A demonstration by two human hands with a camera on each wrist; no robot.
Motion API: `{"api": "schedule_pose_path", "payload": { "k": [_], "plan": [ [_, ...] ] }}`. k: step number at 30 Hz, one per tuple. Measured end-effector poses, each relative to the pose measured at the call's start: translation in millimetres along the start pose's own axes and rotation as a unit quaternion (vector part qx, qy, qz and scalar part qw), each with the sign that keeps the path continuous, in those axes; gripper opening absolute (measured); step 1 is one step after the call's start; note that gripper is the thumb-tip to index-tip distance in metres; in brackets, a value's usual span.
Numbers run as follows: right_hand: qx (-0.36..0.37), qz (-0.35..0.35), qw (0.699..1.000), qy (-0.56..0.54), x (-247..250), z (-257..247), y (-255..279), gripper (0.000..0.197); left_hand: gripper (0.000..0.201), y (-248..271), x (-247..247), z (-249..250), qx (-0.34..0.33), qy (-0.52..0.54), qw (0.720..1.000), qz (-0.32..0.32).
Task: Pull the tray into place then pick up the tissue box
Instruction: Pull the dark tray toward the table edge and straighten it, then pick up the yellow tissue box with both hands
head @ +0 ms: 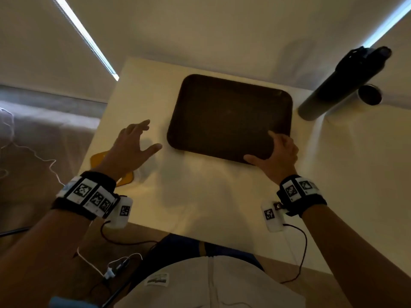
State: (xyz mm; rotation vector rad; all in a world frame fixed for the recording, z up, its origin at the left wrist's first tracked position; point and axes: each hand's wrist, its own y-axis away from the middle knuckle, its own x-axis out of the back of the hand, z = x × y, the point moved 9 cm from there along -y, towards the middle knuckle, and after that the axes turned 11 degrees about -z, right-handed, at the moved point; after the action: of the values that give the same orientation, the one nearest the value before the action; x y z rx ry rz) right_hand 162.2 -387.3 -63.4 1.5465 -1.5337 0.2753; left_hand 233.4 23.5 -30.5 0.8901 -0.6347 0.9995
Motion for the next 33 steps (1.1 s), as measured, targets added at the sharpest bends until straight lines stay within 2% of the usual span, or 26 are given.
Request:
{"api": "schedule_pose_path", "payload": {
  "k": [2,4,8,12,14,17,20,23,28,33],
  "plan": [
    [0.062,-0.040,0.997,0.014,-21.2,-39.6,5.4,0.091,0.077,32.8,18.8,-19.7,0.010,0.022,1.000,0.014],
    [0.115,-0.104,0.988,0.017,-56.2,-82.2,15.7,0.087,0.071,65.4,30.6,-47.3,0.026,0.032,0.999,-0.012],
    [0.196,-0.195,0.959,0.066,-125.0,-155.8,38.5,0.086,0.063,102.9,44.2,-93.0,0.007,0.044,0.999,-0.025],
    [0.229,-0.288,0.924,0.106,-200.1,-211.8,50.8,0.094,0.073,106.0,48.4,-142.2,0.016,0.087,0.994,-0.066],
    [0.224,-0.320,0.914,0.108,-229.6,-232.6,54.2,0.102,0.090,97.2,45.6,-164.3,0.009,0.106,0.988,-0.115],
    [0.210,-0.318,0.918,0.110,-256.1,-257.4,57.1,0.111,0.116,78.1,37.9,-180.9,-0.009,0.096,0.974,-0.204],
    [0.177,-0.302,0.933,0.078,-272.8,-262.4,57.2,0.120,0.127,58.4,29.2,-185.4,-0.055,0.049,0.961,-0.265],
    [0.144,-0.274,0.950,0.044,-284.3,-256.5,57.9,0.124,0.120,43.8,23.5,-188.9,-0.100,0.027,0.954,-0.283],
    [0.112,-0.219,0.969,-0.001,-295.1,-251.0,61.3,0.117,0.105,32.6,21.6,-177.5,-0.191,0.023,0.944,-0.269],
    [0.113,-0.196,0.974,-0.014,-292.0,-254.4,61.7,0.109,0.103,24.8,21.3,-175.5,-0.219,0.019,0.940,-0.261]
  ]
}}
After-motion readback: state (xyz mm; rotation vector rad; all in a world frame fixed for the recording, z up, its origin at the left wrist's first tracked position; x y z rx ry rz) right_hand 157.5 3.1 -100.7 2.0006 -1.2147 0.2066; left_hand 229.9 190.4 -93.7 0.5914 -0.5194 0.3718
